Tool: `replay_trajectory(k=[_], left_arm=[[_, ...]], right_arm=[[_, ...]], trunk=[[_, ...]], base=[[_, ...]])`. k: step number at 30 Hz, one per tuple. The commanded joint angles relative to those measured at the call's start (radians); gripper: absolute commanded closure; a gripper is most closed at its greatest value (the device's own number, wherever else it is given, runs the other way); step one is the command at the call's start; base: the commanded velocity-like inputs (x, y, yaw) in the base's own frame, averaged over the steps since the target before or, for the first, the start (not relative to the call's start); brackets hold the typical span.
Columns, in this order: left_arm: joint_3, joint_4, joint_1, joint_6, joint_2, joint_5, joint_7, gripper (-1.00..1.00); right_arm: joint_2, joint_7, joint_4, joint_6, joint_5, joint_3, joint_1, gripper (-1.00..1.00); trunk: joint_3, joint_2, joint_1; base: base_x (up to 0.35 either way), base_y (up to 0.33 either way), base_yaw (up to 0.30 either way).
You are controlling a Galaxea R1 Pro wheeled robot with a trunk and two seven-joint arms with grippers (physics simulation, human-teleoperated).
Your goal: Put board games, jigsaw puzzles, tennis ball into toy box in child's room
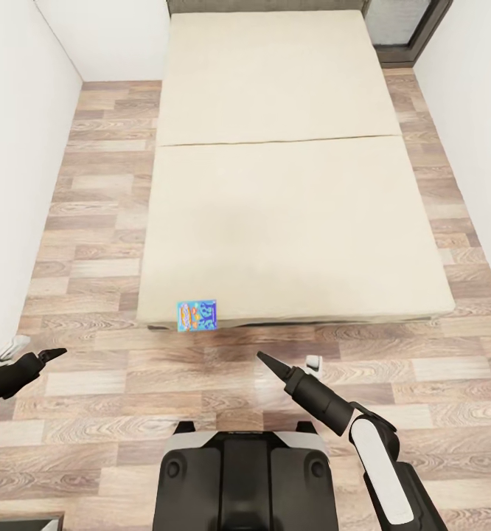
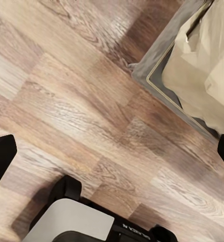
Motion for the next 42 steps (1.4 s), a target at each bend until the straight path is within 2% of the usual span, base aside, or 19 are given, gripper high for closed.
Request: replay_trajectory(k=[1, 42], left_arm=[[0.002, 0.0, -0.001, 0.008, 0.0, 0.003, -0.001, -1.0], [0.003, 0.0, -0.001, 0.005, 0.001, 0.003, -0.001, -1.0]], right_arm=[[0.0, -0.001, 0.0, 0.007, -0.006, -0.001, 0.0, -1.0], [0.001, -0.002, -0.003, 0.007, -0.007, -0.001, 0.0, -1.0]], trunk=[[0.001, -0.001, 0.001], [0.068, -0.001, 0.001]], base=[[0.0, 0.0, 0.0], [0.0, 0.0, 0.015]])
